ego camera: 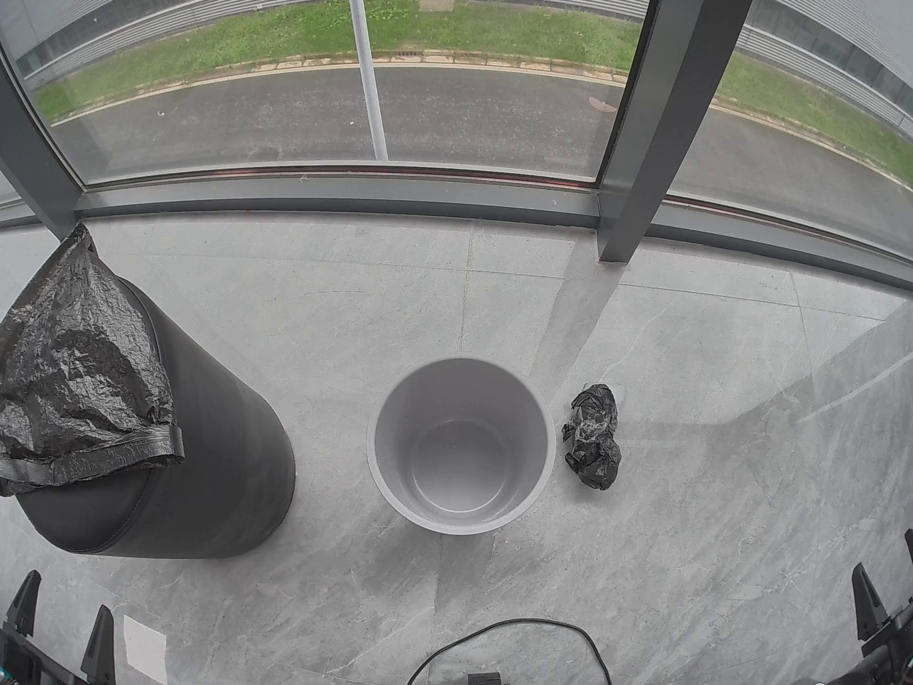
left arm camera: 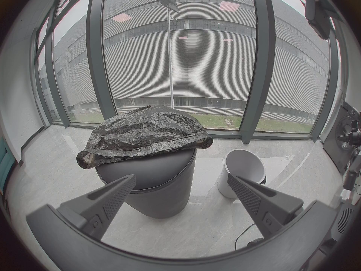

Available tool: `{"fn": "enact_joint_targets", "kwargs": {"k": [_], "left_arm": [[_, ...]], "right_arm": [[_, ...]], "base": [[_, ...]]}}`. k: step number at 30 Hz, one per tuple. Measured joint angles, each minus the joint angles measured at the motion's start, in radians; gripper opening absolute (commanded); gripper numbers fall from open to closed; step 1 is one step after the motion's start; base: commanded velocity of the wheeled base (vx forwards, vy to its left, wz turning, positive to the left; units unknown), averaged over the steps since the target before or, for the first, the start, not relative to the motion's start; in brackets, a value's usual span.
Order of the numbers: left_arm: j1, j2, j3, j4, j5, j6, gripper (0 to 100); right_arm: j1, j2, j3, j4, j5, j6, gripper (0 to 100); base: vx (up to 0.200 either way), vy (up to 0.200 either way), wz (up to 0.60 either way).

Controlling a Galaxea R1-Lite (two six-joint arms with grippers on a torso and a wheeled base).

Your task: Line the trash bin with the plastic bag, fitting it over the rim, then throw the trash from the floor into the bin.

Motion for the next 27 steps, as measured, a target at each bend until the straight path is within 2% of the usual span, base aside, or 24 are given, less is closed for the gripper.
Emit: {"fn": "enact_joint_targets", "kwargs": {"k": [10, 16, 22, 27], "left_arm": [[0.000, 0.000, -0.005, -0.010, 0.001, -0.031, 100], [-0.017, 0.046, -0.150, 0.027, -0.006, -0.080, 100], [-0.031, 0.118, -0.268, 0.035, -0.021, -0.101, 100], [-0.039, 0.224, -0.320, -0.021, -0.025, -0.103, 100]], "right_arm": [[0.000, 0.000, 0.000, -0.006, -0.008, 0.003, 100], [0.000, 0.004, -0.028, -0.010, -0.011, 0.050, 100], [0.003, 0.094, -0.233, -0.009, -0.011, 0.093, 100], [0.013, 0.264, -0.419, -0.100, -0.009, 0.109, 100]], "base": [[0.000, 0.000, 0.00], [0.000, 0.000, 0.00], [0.000, 0.000, 0.00], [0.000, 0.000, 0.00]]}}
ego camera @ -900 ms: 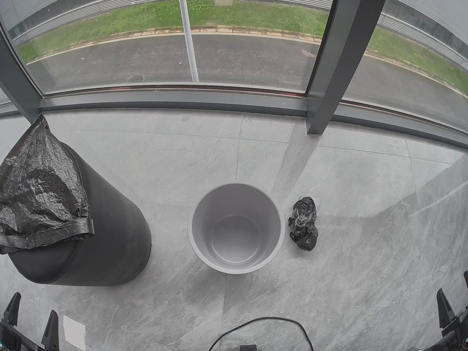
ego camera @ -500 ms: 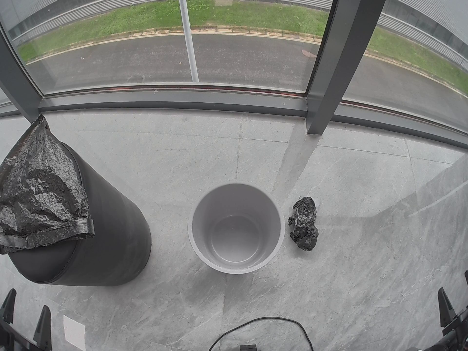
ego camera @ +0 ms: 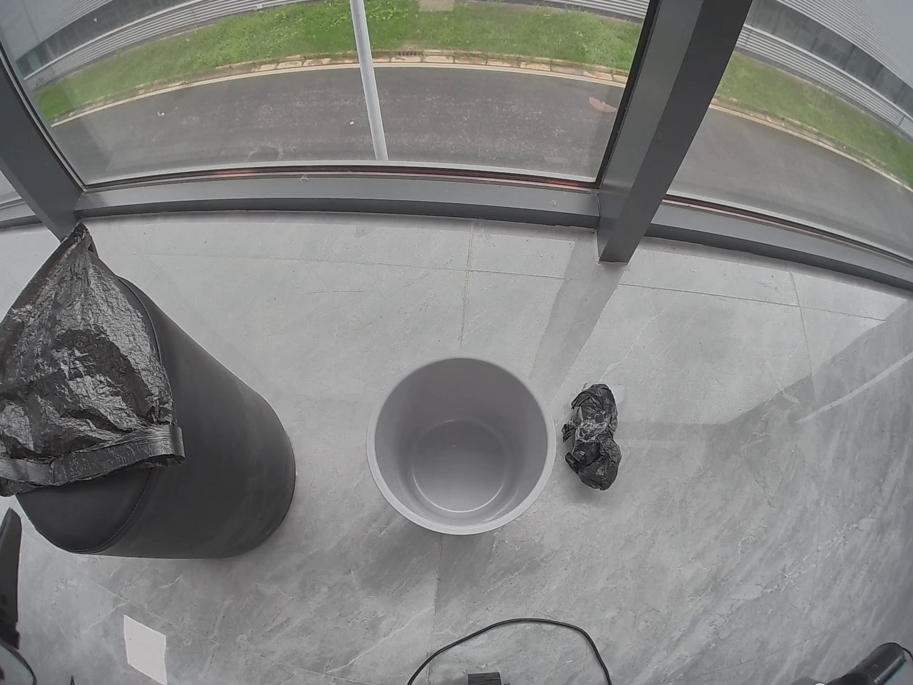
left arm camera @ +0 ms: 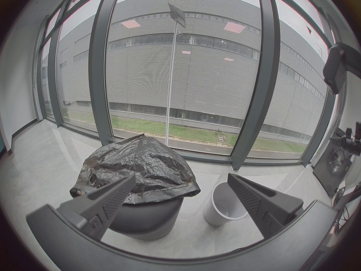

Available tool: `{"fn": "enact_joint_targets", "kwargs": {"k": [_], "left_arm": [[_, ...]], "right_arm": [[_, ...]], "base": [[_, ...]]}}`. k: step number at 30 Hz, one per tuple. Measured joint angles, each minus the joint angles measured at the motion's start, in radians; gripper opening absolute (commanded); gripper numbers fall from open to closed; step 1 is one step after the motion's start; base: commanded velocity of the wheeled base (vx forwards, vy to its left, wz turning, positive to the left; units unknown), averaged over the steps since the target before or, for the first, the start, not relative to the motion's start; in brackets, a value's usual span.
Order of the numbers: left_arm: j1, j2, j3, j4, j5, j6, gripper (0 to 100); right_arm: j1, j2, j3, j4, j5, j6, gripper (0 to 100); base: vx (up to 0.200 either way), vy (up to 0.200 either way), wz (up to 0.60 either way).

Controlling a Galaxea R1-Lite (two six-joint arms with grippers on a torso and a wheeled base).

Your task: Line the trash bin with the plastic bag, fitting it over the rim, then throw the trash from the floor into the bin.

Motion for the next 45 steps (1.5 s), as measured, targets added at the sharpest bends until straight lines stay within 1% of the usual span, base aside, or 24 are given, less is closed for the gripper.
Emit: {"fn": "enact_joint_targets", "kwargs": {"k": [5, 7, 11, 15, 17, 19, 22, 25, 30, 34, 37, 38, 40, 45], "left_arm": [[-0.004, 0.180, -0.044, -0.097, 0.000, 0.025, 100], [-0.004, 0.279, -0.061, -0.153, 0.003, 0.033, 100], [-0.001, 0.439, -0.084, -0.253, 0.029, 0.044, 100], [-0.001, 0.582, -0.116, -0.336, 0.093, 0.063, 100], [-0.010, 0.635, -0.139, -0.364, 0.149, 0.072, 100], [-0.024, 0.669, -0.154, -0.379, 0.204, 0.079, 100], [-0.040, 0.678, -0.144, -0.381, 0.227, 0.087, 100], [-0.060, 0.648, -0.092, -0.367, 0.220, 0.120, 100], [-0.110, 0.521, 0.008, -0.289, 0.170, 0.236, 100], [-0.158, 0.402, 0.044, -0.095, 0.109, 0.310, 100], [-0.188, 0.352, 0.051, 0.004, 0.082, 0.376, 100], [-0.194, 0.342, 0.053, 0.018, 0.078, 0.400, 100], [-0.209, 0.319, 0.060, 0.040, 0.069, 0.487, 100], [-0.223, 0.316, 0.066, 0.046, 0.061, 0.604, 100]], "right_arm": [[0.036, 0.201, -0.096, -0.148, -0.002, 0.026, 100], [0.060, 0.298, -0.124, -0.218, -0.003, 0.040, 100], [0.100, 0.477, -0.161, -0.360, -0.004, 0.070, 100], [0.131, 0.648, -0.191, -0.510, -0.006, 0.109, 100], [0.144, 0.728, -0.204, -0.572, -0.007, 0.129, 100], [0.157, 0.792, -0.212, -0.603, -0.008, 0.143, 100], [0.168, 0.853, -0.218, -0.617, -0.008, 0.151, 100], [0.173, 0.887, -0.221, -0.622, -0.008, 0.154, 100], [0.181, 0.917, -0.222, -0.623, -0.008, 0.158, 100], [0.191, 0.929, -0.222, -0.623, -0.008, 0.160, 100], [0.196, 0.934, -0.220, -0.622, -0.009, 0.160, 100], [0.198, 0.935, -0.219, -0.621, -0.009, 0.161, 100], [0.200, 0.940, -0.218, -0.621, -0.008, 0.161, 100], [0.203, 0.952, -0.216, -0.621, -0.007, 0.161, 100]], "base": [[0.000, 0.000, 0.00], [0.000, 0.000, 0.00], [0.000, 0.000, 0.00], [0.000, 0.000, 0.00], [0.000, 0.000, 0.00], [0.000, 0.000, 0.00], [0.000, 0.000, 0.00], [0.000, 0.000, 0.00], [0.000, 0.000, 0.00], [0.000, 0.000, 0.00], [0.000, 0.000, 0.00], [0.000, 0.000, 0.00], [0.000, 0.000, 0.00], [0.000, 0.000, 0.00]]}}
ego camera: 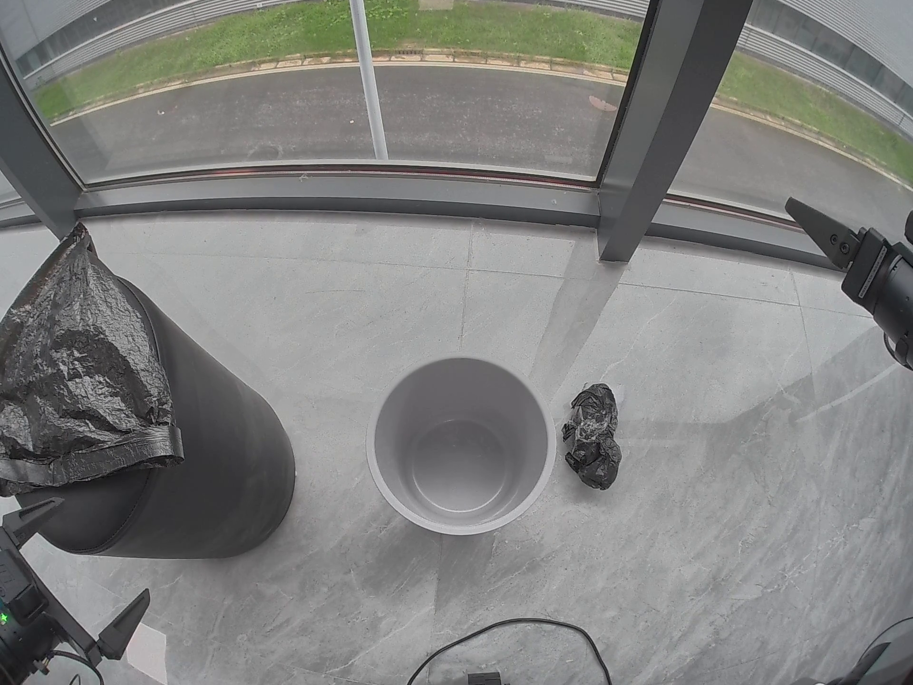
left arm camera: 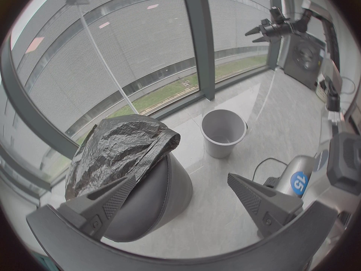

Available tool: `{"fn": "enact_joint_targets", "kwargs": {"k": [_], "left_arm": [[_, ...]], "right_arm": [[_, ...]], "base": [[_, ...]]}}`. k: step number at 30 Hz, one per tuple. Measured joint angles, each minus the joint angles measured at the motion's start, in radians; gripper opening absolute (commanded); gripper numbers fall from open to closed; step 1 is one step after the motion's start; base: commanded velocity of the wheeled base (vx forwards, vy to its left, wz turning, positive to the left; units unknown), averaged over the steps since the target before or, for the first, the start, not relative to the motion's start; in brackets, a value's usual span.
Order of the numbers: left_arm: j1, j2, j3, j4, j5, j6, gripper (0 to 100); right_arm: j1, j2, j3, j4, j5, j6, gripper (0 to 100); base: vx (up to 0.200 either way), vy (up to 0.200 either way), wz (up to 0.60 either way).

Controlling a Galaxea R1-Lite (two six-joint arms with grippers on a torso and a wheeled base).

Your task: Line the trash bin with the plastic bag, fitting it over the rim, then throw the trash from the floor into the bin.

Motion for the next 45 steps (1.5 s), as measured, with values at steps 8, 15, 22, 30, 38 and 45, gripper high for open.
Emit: {"fn": "enact_joint_targets", "kwargs": {"k": [8, 15, 22, 30, 38, 45], "left_arm": [[0.000, 0.065, -0.018, -0.036, 0.041, 0.184, 100], [0.004, 0.172, -0.026, -0.172, 0.076, 0.242, 100], [0.011, 0.277, -0.026, -0.330, 0.122, 0.247, 100], [0.013, 0.341, -0.021, -0.342, 0.135, 0.299, 100], [0.016, 0.383, -0.059, -0.345, 0.156, 0.374, 100], [0.020, 0.436, -0.084, -0.351, 0.160, 0.368, 100]], "right_arm": [[0.001, 0.022, 0.002, 0.000, 0.003, 0.000, 100], [0.001, 0.029, 0.003, 0.000, 0.010, 0.001, 100], [0.000, 0.031, 0.007, 0.000, 0.012, 0.001, 100], [0.000, 0.031, 0.009, -0.001, 0.014, 0.002, 100], [0.000, 0.032, 0.010, -0.001, 0.015, 0.002, 100], [0.000, 0.032, 0.011, 0.000, 0.015, 0.002, 100]], "base": [[0.000, 0.000, 0.00], [0.000, 0.000, 0.00], [0.000, 0.000, 0.00], [0.000, 0.000, 0.00], [0.000, 0.000, 0.00], [0.000, 0.000, 0.00]]}}
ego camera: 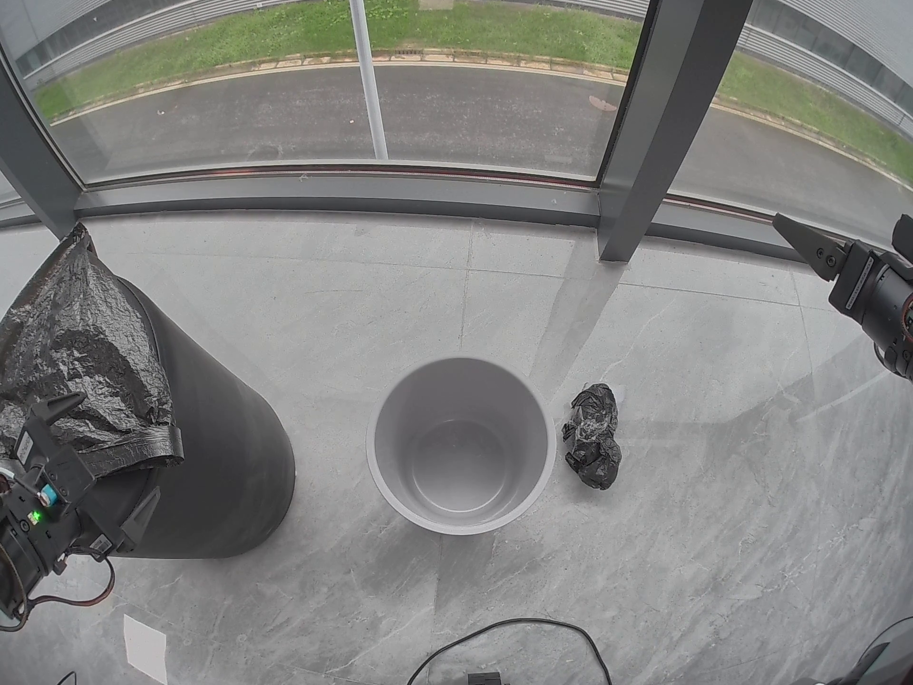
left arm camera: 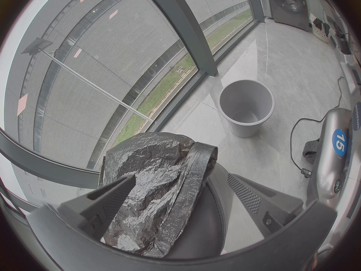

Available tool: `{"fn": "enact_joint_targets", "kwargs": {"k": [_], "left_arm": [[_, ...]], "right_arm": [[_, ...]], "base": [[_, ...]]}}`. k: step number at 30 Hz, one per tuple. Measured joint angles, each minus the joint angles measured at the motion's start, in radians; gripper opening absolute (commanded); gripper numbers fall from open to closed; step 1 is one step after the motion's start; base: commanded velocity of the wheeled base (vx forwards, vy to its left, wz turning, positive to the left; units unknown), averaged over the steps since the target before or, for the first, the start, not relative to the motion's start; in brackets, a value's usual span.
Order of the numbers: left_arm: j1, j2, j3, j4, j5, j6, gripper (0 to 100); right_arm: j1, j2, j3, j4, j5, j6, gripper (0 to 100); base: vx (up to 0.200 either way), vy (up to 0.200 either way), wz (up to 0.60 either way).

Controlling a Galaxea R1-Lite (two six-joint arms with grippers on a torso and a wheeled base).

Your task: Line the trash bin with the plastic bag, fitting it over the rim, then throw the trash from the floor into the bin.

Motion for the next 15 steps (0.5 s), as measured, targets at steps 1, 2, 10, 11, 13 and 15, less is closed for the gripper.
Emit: {"fn": "enact_joint_targets", "kwargs": {"k": [1, 2, 10, 11, 13, 15], "left_arm": [[0.000, 0.010, -0.001, -0.010, 0.000, -0.001, 100], [0.001, 0.022, -0.002, -0.027, 0.000, -0.001, 100], [0.021, 0.131, -0.002, -0.232, 0.001, 0.005, 100], [0.023, 0.138, -0.002, -0.241, 0.002, 0.005, 100], [0.030, 0.169, 0.001, -0.271, 0.009, 0.012, 100], [0.035, 0.186, 0.006, -0.275, 0.013, 0.035, 100]], "right_arm": [[0.000, 0.000, 0.000, 0.000, 0.000, 0.000, 100], [0.000, 0.000, 0.000, 0.000, 0.000, 0.000, 100], [-0.002, -0.002, -0.002, -0.001, 0.004, 0.000, 100], [-0.002, -0.002, -0.002, -0.001, 0.004, 0.000, 100], [-0.002, -0.002, -0.002, -0.001, 0.006, 0.000, 100], [-0.002, -0.003, -0.001, -0.001, 0.006, 0.000, 100]], "base": [[0.000, 0.000, 0.00], [0.000, 0.000, 0.00], [0.000, 0.000, 0.00], [0.000, 0.000, 0.00], [0.000, 0.000, 0.00], [0.000, 0.000, 0.00]]}}
